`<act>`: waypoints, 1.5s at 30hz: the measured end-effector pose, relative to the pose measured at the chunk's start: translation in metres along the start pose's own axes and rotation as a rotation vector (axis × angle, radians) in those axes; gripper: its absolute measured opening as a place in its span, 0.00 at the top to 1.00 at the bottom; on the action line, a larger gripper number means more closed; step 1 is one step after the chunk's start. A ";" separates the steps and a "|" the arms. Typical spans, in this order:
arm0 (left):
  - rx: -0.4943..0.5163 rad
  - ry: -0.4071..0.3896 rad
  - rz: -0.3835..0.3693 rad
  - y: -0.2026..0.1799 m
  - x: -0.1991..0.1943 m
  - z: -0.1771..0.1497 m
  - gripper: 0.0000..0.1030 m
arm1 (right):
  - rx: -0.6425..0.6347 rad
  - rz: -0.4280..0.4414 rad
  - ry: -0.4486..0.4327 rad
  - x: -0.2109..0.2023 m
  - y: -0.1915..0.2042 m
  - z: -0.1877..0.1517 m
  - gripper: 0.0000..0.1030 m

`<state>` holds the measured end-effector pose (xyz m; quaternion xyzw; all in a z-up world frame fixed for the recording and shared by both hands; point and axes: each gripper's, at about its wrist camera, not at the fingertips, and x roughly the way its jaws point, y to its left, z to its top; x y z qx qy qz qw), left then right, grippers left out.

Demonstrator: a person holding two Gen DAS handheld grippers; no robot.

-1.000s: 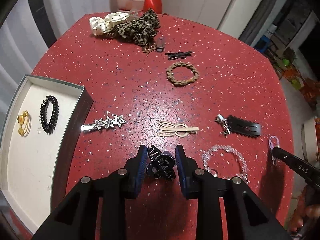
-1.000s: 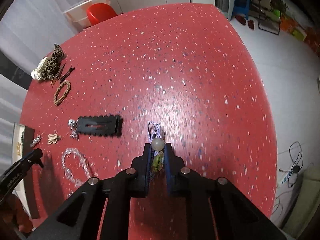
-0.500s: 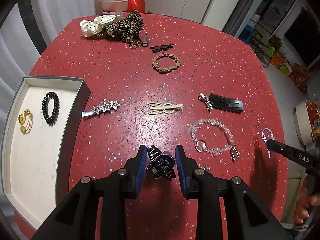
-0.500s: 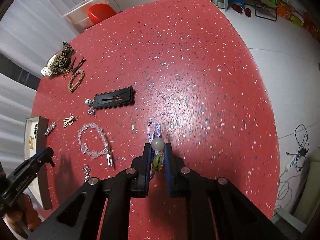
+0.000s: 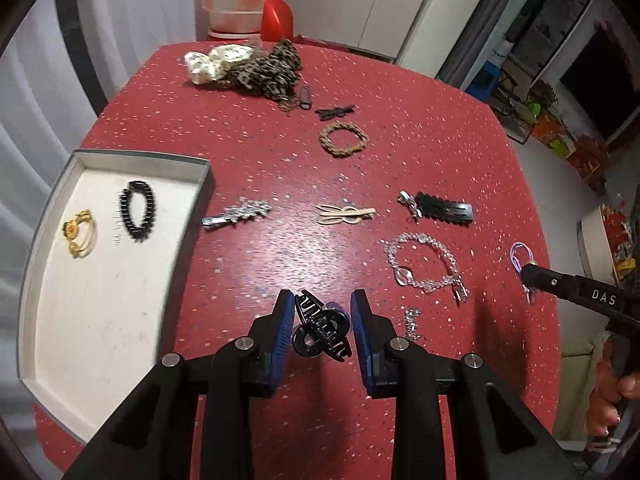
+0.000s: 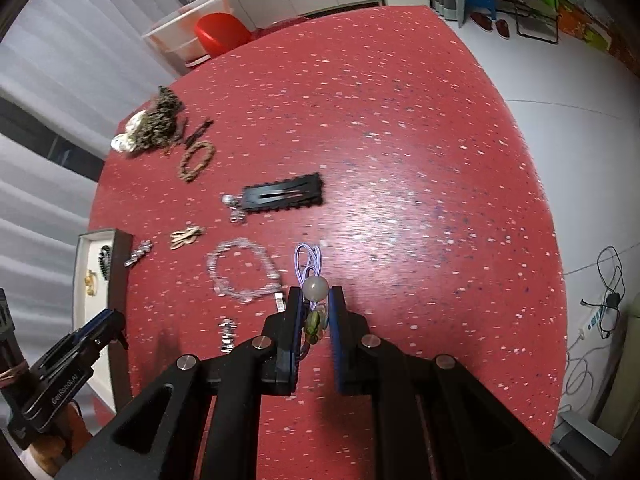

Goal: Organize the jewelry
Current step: 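Carry the claw clip and lilac hair tie over the tray with both tools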

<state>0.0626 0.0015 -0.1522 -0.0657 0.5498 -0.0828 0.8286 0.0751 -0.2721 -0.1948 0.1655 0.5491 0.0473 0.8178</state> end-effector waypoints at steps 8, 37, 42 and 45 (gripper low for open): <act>-0.052 -0.045 0.018 0.039 -0.029 0.000 0.70 | -0.076 0.048 -0.007 -0.001 0.057 0.003 0.87; -0.335 -0.129 0.184 0.216 -0.066 -0.017 0.70 | -0.436 0.226 0.047 0.050 0.296 0.002 0.87; -0.363 -0.126 0.222 0.235 -0.054 -0.014 0.70 | -0.483 0.252 0.069 0.073 0.332 0.007 0.87; -0.378 -0.122 0.224 0.241 -0.045 -0.012 0.70 | -0.503 0.257 0.077 0.086 0.350 0.009 0.87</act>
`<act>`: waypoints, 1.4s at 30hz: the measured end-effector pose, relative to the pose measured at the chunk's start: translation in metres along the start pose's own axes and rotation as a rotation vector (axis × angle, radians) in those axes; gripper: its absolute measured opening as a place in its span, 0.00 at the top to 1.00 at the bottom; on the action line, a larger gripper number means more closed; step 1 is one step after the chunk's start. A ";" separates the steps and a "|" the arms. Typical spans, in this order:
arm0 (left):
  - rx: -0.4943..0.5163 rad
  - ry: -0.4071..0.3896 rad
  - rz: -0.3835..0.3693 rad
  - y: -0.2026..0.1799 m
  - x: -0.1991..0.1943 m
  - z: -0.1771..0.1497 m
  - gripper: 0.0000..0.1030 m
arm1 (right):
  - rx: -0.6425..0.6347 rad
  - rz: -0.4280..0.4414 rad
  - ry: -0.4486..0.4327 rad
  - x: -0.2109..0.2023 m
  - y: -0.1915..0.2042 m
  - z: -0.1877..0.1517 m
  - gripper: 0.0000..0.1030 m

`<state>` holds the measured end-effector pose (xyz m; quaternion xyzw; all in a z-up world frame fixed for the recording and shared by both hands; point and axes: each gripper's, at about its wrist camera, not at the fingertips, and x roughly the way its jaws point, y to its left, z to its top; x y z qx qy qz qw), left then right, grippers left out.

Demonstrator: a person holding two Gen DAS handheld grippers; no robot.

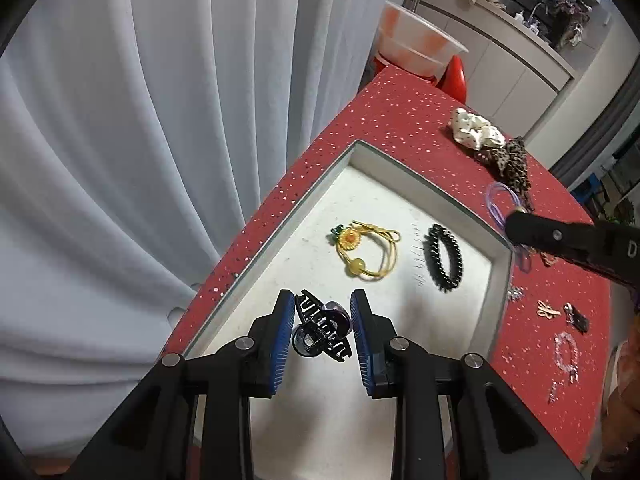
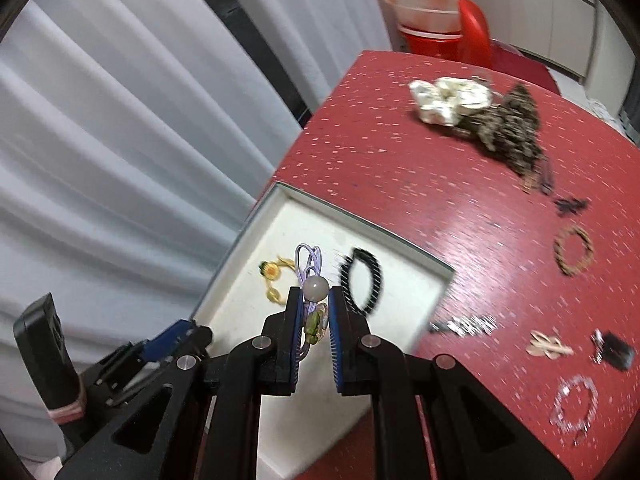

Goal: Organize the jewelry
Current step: 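Carry the claw clip and lilac hair tie over the tray with both tools, then open both tools to release the clip and hair tie into the tray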

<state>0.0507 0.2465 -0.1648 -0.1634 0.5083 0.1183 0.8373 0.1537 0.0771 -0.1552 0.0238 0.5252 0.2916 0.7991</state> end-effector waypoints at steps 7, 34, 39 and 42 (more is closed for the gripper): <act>-0.020 0.024 0.002 0.002 0.029 0.003 0.70 | -0.024 -0.008 0.024 0.036 0.011 0.017 0.87; -0.020 0.055 0.068 0.002 0.062 0.004 0.23 | 0.046 -0.034 0.097 0.119 0.002 0.022 0.81; -0.015 0.057 0.077 0.001 0.059 0.005 0.23 | 0.075 0.004 0.110 0.112 -0.004 0.029 0.58; -0.015 0.064 0.076 -0.002 0.059 0.006 0.23 | 0.079 0.014 0.100 0.104 -0.004 0.033 0.54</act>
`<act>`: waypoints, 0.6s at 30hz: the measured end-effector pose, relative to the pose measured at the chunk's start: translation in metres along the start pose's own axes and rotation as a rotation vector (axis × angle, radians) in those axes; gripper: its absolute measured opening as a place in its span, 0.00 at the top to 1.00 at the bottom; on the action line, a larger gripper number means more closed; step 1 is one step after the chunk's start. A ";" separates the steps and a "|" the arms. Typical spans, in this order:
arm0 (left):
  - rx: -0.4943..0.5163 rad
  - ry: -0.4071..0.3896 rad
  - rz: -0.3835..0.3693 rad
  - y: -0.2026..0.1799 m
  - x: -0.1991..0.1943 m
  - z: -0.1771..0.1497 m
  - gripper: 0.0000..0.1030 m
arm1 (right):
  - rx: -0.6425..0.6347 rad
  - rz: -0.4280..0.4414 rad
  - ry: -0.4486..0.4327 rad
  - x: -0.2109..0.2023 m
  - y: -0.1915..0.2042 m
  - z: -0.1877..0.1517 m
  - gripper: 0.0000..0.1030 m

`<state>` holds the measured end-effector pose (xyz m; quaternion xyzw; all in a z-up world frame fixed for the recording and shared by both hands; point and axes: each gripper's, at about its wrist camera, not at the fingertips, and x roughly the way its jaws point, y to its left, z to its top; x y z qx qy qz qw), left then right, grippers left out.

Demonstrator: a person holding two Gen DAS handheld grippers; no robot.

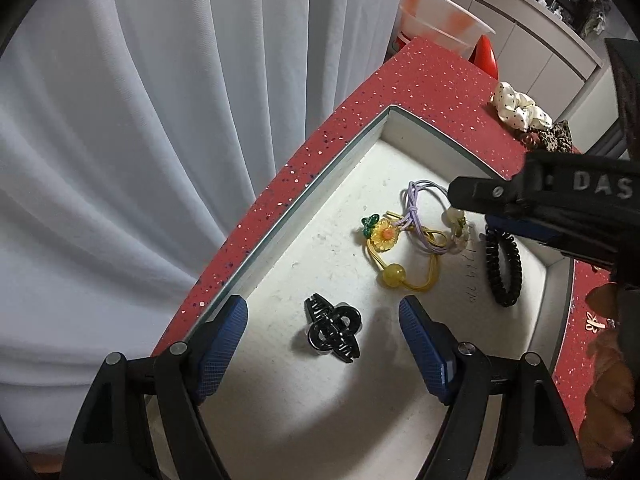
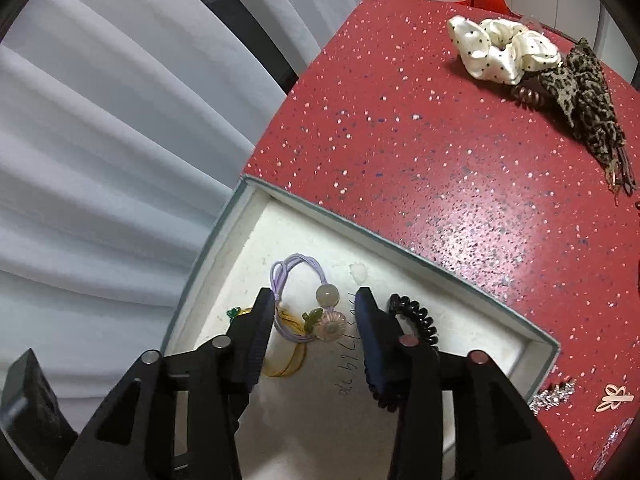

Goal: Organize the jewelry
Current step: 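Open both tools to release the clip and hair tie into the tray, then withdraw both open tools from the tray toward the jewelry on the table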

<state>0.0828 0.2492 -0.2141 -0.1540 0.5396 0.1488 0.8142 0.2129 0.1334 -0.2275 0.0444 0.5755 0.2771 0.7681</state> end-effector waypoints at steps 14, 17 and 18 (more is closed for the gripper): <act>0.027 0.002 0.029 -0.001 -0.023 -0.007 0.00 | 0.028 0.011 -0.022 -0.059 -0.023 -0.023 0.35; 0.027 0.008 0.034 -0.002 -0.026 -0.011 0.00 | 0.043 0.012 -0.024 -0.073 -0.031 -0.034 0.31; 0.029 0.011 0.034 -0.003 -0.027 -0.012 0.00 | 0.045 0.012 -0.025 -0.075 -0.033 -0.036 0.28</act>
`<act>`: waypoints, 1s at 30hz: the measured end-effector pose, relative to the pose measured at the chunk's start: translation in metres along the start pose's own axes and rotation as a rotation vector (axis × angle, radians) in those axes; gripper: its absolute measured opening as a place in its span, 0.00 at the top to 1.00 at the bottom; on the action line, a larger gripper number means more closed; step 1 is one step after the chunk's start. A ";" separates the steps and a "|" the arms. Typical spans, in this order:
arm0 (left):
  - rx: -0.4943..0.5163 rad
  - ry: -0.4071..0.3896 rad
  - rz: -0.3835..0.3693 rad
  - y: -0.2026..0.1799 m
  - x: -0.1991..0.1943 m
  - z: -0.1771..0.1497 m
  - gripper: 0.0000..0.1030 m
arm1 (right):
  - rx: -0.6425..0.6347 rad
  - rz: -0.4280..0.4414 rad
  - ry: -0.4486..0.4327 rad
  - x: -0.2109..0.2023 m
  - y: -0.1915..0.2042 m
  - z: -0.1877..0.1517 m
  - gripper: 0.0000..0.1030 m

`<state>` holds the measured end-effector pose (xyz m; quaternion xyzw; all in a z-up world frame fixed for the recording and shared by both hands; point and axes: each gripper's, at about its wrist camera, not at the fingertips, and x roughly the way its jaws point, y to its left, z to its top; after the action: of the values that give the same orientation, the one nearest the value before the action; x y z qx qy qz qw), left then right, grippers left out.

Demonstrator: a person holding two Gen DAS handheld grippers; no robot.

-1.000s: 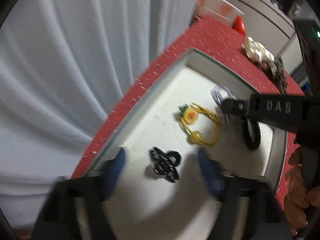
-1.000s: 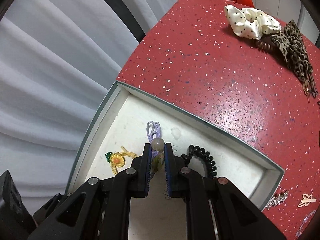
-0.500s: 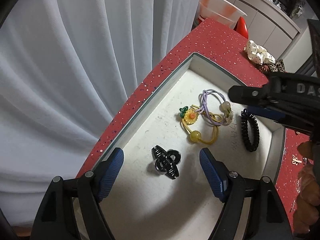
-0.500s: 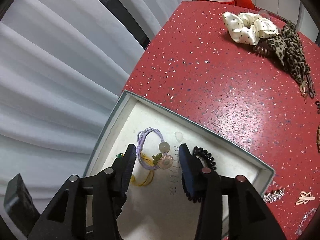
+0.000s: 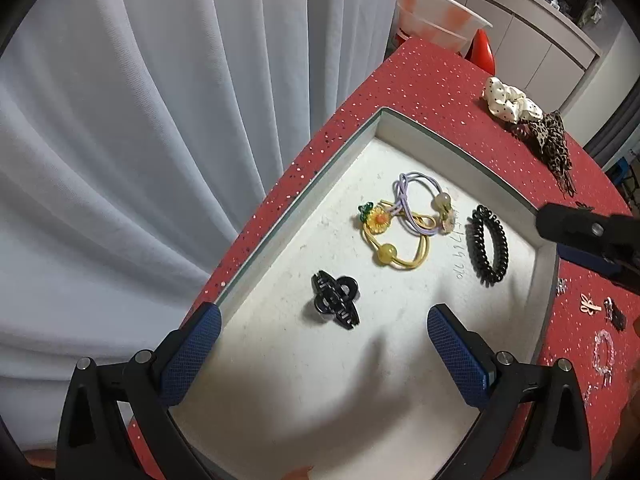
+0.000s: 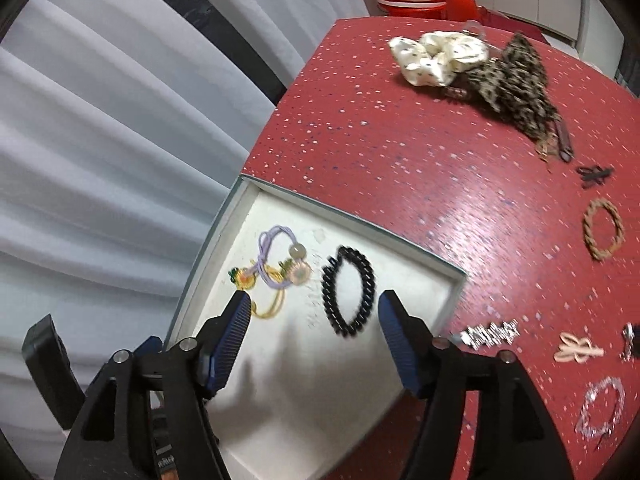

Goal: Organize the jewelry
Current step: 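Withdraw both open tools from the tray toward the jewelry on the table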

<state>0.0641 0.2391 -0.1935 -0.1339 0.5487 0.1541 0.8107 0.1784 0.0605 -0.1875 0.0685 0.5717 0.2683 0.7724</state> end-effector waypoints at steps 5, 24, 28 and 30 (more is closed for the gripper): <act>0.031 0.012 -0.001 -0.012 -0.005 -0.003 0.00 | 0.018 0.002 -0.004 -0.018 -0.010 -0.016 0.21; 0.166 0.027 -0.067 -0.068 -0.041 -0.020 0.00 | 0.250 -0.073 -0.002 -0.074 -0.109 -0.111 0.18; 0.207 0.034 -0.108 -0.096 -0.052 -0.027 0.00 | 0.304 -0.096 0.000 -0.087 -0.134 -0.131 0.18; 0.229 0.035 -0.129 -0.111 -0.055 -0.030 0.00 | 0.333 -0.112 -0.002 -0.095 -0.148 -0.139 0.18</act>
<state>0.0633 0.1203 -0.1475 -0.0784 0.5670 0.0357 0.8192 0.0810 -0.1398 -0.2152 0.1639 0.6104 0.1262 0.7646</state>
